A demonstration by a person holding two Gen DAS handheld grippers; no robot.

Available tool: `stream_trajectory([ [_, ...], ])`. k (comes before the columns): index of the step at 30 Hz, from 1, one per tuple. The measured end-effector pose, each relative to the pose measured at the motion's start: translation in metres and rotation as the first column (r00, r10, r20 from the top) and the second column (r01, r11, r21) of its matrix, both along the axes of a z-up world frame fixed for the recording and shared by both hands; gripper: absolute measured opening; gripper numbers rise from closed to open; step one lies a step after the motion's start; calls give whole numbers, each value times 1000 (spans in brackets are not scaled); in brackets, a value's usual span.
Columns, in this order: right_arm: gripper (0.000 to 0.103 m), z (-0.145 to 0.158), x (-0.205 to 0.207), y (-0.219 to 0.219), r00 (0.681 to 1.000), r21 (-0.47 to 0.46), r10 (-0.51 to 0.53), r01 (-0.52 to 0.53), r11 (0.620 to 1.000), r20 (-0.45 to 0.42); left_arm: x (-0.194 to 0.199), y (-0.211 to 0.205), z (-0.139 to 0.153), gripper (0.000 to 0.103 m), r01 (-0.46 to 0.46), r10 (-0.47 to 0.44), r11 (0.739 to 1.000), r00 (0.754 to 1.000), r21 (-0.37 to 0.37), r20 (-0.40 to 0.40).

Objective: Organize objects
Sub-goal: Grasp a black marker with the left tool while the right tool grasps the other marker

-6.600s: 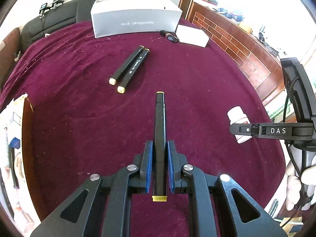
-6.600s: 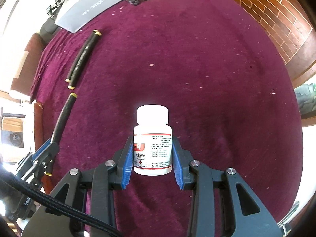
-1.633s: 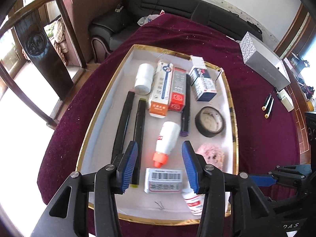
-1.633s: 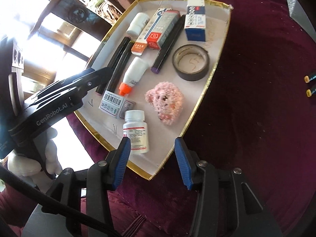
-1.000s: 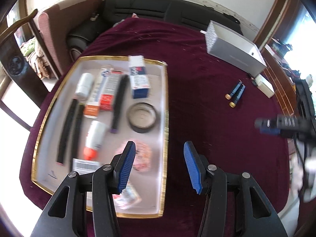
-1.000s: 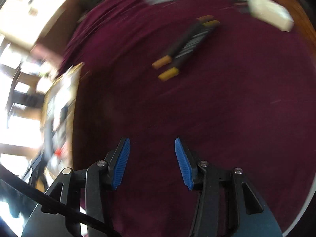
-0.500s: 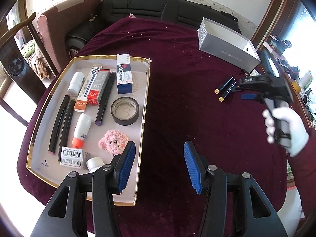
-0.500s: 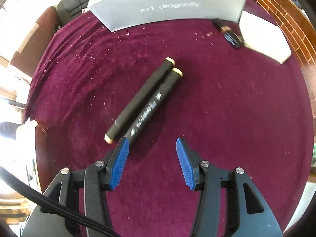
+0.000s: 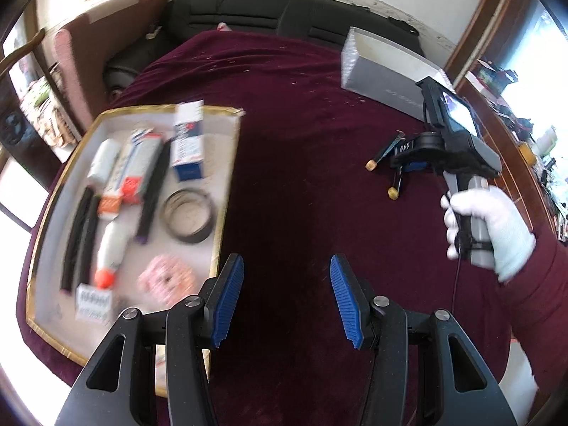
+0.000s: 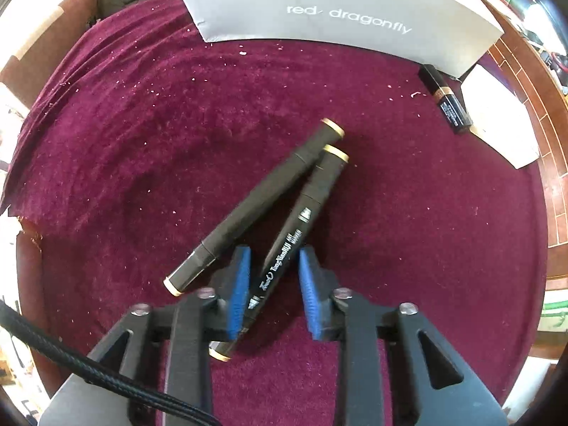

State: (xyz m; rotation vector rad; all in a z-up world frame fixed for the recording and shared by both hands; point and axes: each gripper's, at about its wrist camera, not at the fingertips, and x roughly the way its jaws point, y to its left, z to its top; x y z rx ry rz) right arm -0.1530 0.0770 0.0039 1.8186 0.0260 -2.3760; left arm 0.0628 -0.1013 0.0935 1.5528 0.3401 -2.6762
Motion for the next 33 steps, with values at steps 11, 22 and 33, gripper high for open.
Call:
stream_trajectory([
  [11,12,1,59,106,993,-119,-70,81,990,95,-102,78,-18,45,239,-243,969,968,-68,-54],
  [22,13,-1,103,154,978,-215,-154,183,959,143,-226,134,-70,45,206,-205,978,979,-43,12],
  [33,12,1,107,155,976,-191,-170,194,962,132,-225,142,-85,11,269,-262,954,963,-134,70],
])
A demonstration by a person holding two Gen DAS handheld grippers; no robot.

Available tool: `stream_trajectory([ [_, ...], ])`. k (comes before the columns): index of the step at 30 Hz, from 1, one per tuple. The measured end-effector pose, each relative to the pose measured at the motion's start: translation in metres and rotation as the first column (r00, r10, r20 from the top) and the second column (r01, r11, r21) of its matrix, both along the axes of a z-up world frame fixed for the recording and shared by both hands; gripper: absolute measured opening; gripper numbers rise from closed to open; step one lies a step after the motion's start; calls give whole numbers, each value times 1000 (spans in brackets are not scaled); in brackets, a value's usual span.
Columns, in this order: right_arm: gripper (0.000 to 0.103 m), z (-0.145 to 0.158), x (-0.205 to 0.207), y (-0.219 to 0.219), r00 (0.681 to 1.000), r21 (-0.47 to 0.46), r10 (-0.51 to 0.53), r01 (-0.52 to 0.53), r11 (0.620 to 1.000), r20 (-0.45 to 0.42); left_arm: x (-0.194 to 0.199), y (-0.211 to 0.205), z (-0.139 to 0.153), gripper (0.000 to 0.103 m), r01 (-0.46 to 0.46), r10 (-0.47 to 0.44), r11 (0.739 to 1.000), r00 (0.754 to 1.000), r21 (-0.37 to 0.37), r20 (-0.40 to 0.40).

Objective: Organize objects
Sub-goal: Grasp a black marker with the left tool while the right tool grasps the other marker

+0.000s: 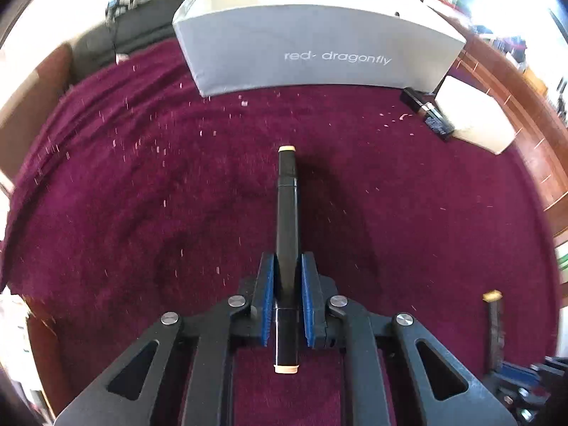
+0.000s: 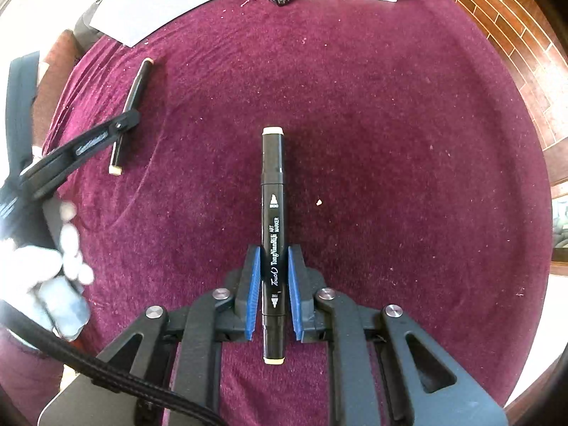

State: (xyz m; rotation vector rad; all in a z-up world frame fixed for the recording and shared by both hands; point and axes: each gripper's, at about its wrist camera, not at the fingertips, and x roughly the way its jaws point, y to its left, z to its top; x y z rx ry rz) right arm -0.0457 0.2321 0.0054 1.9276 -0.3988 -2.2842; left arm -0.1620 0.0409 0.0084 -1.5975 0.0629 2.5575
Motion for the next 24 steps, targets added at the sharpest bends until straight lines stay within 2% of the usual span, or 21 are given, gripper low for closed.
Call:
stream_trajectory([
  [3,13,0,1,0,1000,-24,-5,5,1000,-10,20,-14,13,11,12,-11,999,1000,36,-22],
  [9,12,11,10,-6,999,-180,12,-17,983,-32,70,-47,47,11,20,-12,993,997,116,-70],
  [17,12,32,21,-69,993,-343,108,-114,933,-38,124,-108,79,11,-41,61,975,994,219,-88],
  [22,12,46,28,-114,981,-319,175,-191,928,-79,160,-161,86,11,-126,151,963,985,238,-89],
  [24,12,55,27,-113,986,-209,123,-146,967,-116,176,-182,90,11,-156,182,961,978,227,-98],
])
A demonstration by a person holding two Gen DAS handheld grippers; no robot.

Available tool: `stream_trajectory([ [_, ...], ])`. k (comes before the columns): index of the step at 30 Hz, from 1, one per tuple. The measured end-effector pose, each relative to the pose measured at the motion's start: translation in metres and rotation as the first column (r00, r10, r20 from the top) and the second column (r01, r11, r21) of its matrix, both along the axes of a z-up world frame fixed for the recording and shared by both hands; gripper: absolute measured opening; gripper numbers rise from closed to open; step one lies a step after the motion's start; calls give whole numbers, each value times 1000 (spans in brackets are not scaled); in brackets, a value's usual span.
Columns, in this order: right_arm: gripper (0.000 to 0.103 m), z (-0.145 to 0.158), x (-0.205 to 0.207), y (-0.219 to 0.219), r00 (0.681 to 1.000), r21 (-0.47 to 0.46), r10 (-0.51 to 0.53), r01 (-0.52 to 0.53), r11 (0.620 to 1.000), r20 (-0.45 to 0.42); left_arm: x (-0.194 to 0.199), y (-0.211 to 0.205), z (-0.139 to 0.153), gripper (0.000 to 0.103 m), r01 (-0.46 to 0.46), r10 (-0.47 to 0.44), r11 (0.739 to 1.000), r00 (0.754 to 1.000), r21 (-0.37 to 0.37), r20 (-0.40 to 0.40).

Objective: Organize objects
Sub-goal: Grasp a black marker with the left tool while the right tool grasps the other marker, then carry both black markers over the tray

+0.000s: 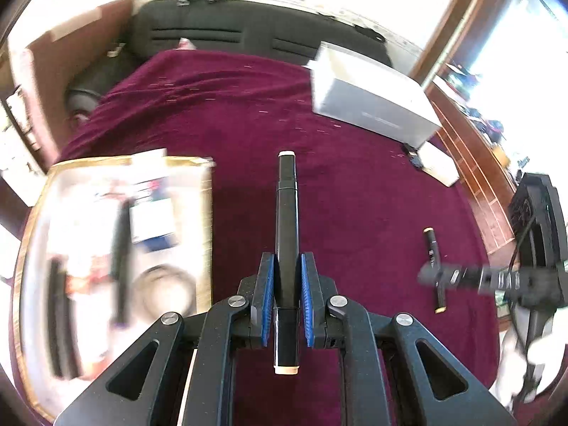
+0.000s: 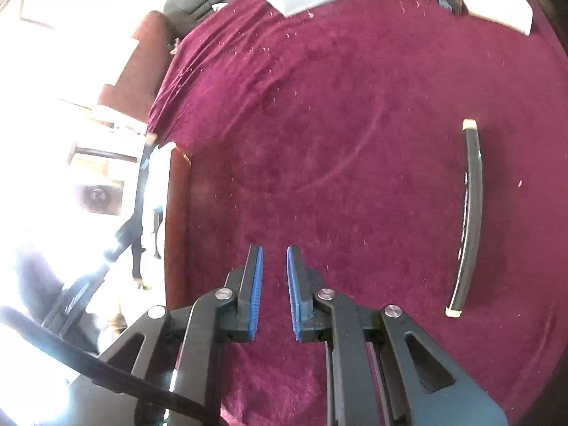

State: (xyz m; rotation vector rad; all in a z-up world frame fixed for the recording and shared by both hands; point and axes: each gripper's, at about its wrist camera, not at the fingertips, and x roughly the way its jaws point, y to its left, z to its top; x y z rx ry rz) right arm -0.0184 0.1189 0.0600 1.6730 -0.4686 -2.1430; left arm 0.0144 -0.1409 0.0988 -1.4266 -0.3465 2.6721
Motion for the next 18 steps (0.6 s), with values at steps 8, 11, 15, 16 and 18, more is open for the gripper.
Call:
stream_trajectory([
  [8,38,-15,-3,79,968,270,-246,249,930,-46,51,-74,13,11,-94,94,995,995,20,-25],
  [11,38,-29,-3,81,970,250,-243,237,939,-9,61,-89,9,11,-121,121,992,993,37,-11],
  [15,35,-47,-12,64,972,343,-233,223,913,-11,66,-97,0,11,-136,136,989,991,51,19],
  [16,31,-52,-13,60,973,366,-229,219,905,-17,67,-98,-2,11,-137,136,989,990,53,22],
  [18,13,-51,-14,54,978,384,-205,199,902,-25,68,-97,-4,11,-130,129,990,991,54,28],
])
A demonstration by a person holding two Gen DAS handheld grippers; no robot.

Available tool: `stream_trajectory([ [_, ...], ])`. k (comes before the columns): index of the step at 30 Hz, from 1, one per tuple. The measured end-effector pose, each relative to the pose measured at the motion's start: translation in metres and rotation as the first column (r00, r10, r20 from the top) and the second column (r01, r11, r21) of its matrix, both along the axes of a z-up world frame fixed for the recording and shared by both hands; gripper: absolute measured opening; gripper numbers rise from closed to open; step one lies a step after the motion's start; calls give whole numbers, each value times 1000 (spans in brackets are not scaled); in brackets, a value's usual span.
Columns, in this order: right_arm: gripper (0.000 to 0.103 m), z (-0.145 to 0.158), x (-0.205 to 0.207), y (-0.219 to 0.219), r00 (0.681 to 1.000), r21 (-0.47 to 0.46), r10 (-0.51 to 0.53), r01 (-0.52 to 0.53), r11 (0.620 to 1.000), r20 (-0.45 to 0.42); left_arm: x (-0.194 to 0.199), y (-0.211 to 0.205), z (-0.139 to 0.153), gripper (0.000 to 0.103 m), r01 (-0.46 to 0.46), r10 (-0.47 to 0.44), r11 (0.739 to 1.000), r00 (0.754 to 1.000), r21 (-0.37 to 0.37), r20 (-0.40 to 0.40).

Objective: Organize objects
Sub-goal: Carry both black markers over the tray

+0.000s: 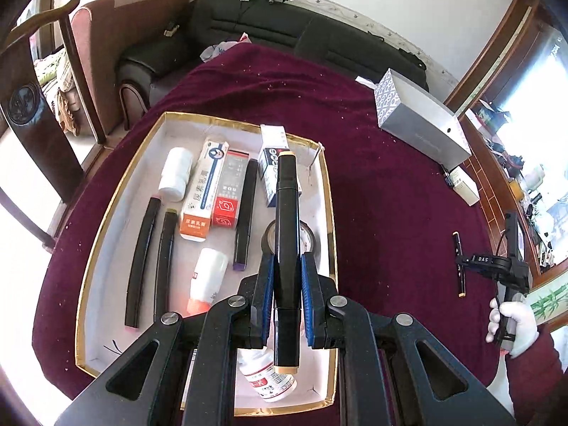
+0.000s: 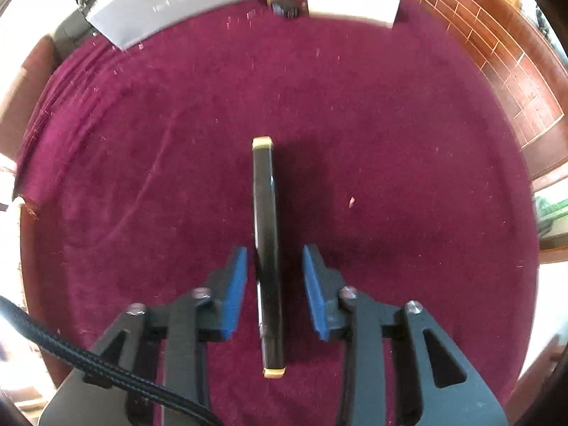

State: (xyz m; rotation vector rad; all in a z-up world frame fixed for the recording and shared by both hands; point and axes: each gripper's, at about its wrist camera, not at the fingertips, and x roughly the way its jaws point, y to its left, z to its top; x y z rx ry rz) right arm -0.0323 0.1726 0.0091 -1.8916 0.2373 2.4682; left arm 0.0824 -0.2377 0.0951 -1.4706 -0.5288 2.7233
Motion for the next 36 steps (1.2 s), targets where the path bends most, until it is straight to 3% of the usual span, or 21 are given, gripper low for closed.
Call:
stream_trajectory([
  [4,12,4,5,7,1000,-123,-26,26,992,4,1,0,-1,11,11,-11,1000,1000,5,4],
  [8,12,13,13,8,1000,-308,-24,22,951,0,1,-2,-3,11,5,-5,1000,1000,11,6],
  [11,13,30,20,-12,1000,-436,24,-30,900,-20,4,-9,-4,11,-14,14,1000,1000,12,11],
  [15,13,57,26,-66,988,-501,145,-156,851,-61,13,-27,-9,12,-59,59,998,998,5,30],
  [22,13,75,56,-196,910,-571,408,-374,731,-74,27,-62,-23,12,-123,125,992,990,-37,68],
  [26,13,66,72,-266,857,-571,513,-442,692,-42,32,-70,-33,12,-118,122,991,989,-57,81],
  [29,13,53,81,-307,830,-555,558,-468,688,-8,31,-79,-44,12,-115,119,992,988,-50,96],
  [36,13,31,77,-355,824,-507,565,-468,724,46,20,-95,-63,12,-85,87,996,989,-29,116],
])
